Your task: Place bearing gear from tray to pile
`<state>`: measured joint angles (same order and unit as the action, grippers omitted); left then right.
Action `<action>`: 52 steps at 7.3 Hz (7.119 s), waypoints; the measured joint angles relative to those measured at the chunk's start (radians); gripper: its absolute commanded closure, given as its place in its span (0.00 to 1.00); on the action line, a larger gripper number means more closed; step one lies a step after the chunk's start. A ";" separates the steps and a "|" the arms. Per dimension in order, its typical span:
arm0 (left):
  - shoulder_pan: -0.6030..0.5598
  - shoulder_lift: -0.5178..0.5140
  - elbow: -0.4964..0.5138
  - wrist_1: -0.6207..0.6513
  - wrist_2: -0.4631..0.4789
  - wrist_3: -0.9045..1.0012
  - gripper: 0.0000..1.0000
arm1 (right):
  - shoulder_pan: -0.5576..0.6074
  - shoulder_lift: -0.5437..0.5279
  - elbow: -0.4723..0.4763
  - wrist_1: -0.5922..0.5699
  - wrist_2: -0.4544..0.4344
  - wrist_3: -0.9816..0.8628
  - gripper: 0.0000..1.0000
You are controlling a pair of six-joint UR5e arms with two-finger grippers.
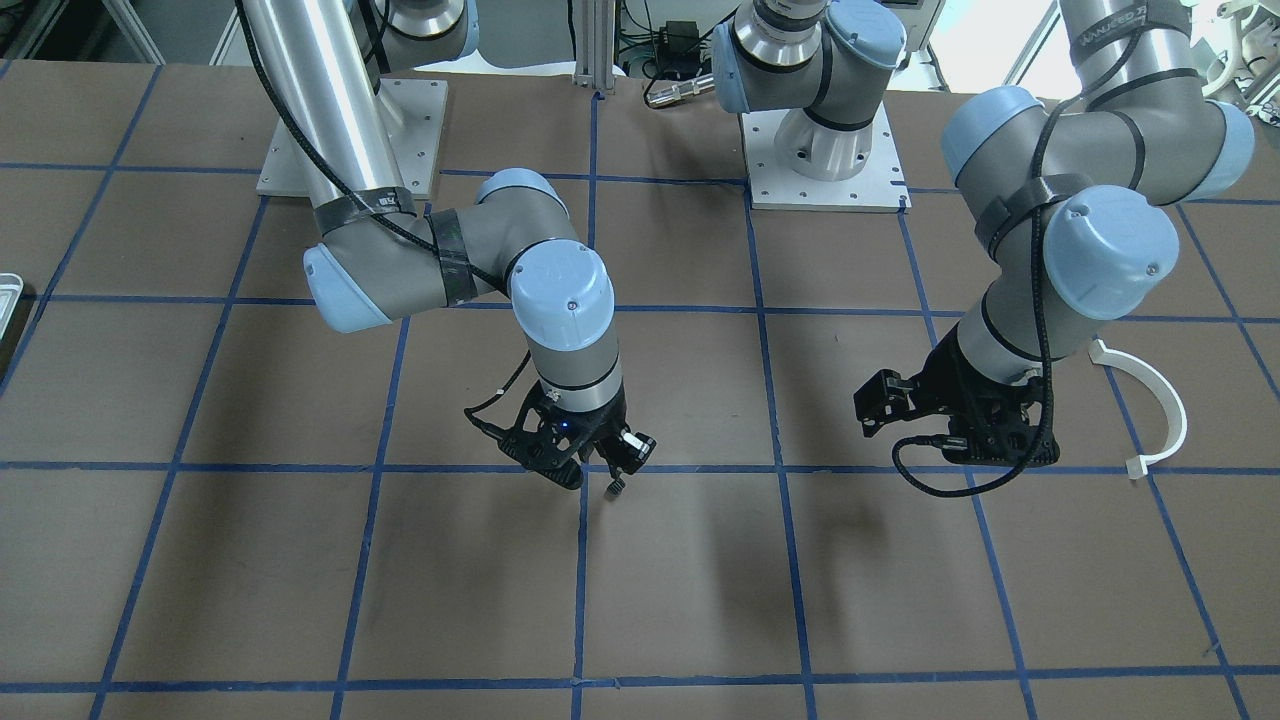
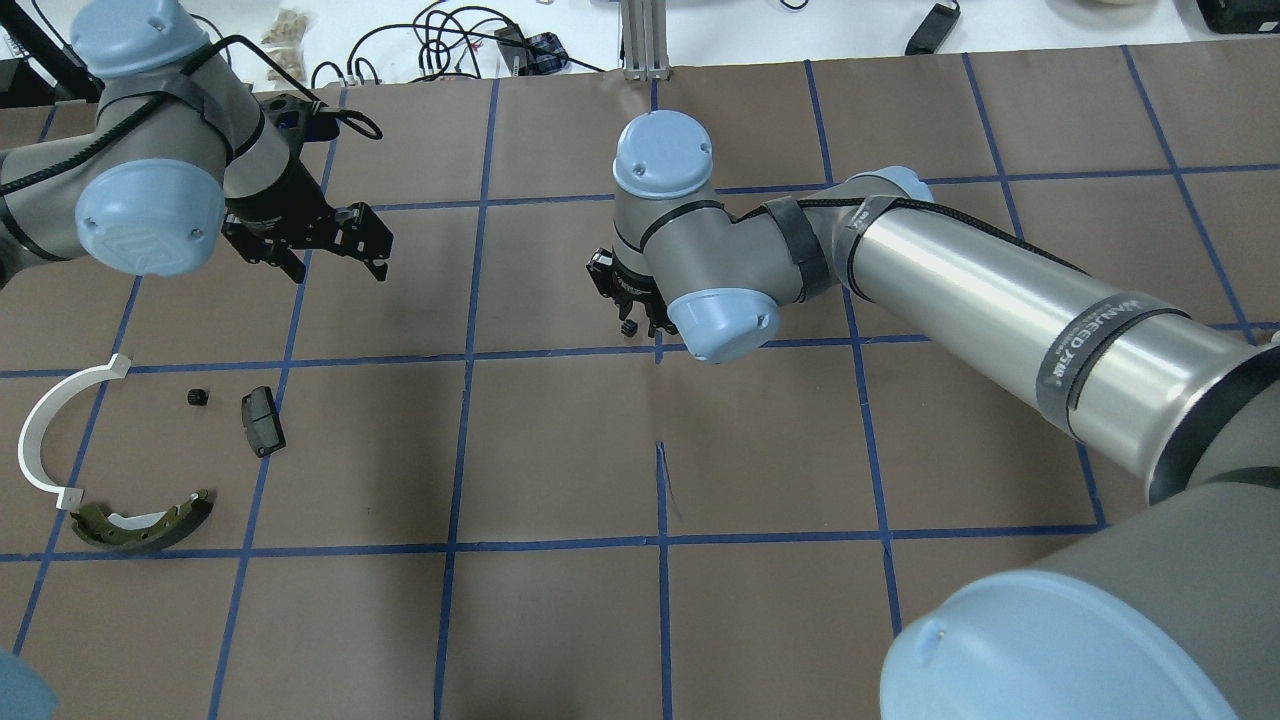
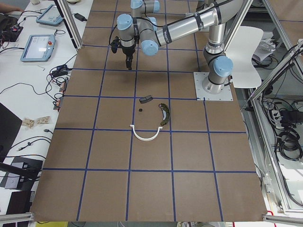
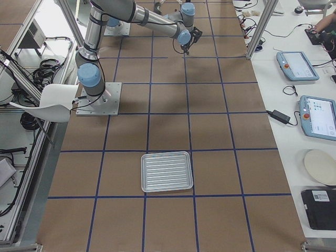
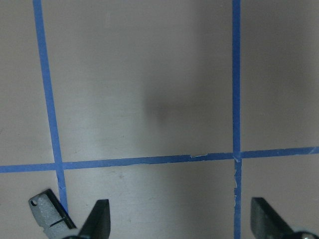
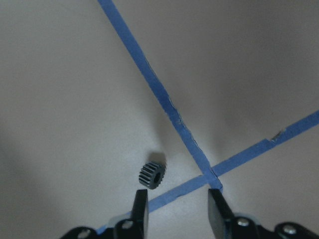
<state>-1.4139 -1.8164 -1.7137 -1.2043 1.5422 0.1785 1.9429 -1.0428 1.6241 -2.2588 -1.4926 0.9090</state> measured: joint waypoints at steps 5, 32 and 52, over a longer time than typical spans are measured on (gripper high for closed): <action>-0.249 -0.062 0.013 0.092 -0.005 -0.361 0.00 | -0.254 -0.352 -0.111 0.541 -0.056 -0.511 0.00; 0.302 -0.134 0.041 0.048 0.091 0.407 0.79 | -0.316 -0.533 -0.135 0.685 -0.056 -0.817 0.00; 0.155 0.011 0.089 -0.111 0.009 0.294 0.00 | -0.315 -0.533 -0.135 0.683 -0.055 -0.817 0.00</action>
<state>-1.2590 -1.8057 -1.6250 -1.3149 1.5513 0.4722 1.6276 -1.5753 1.4890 -1.5758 -1.5478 0.0920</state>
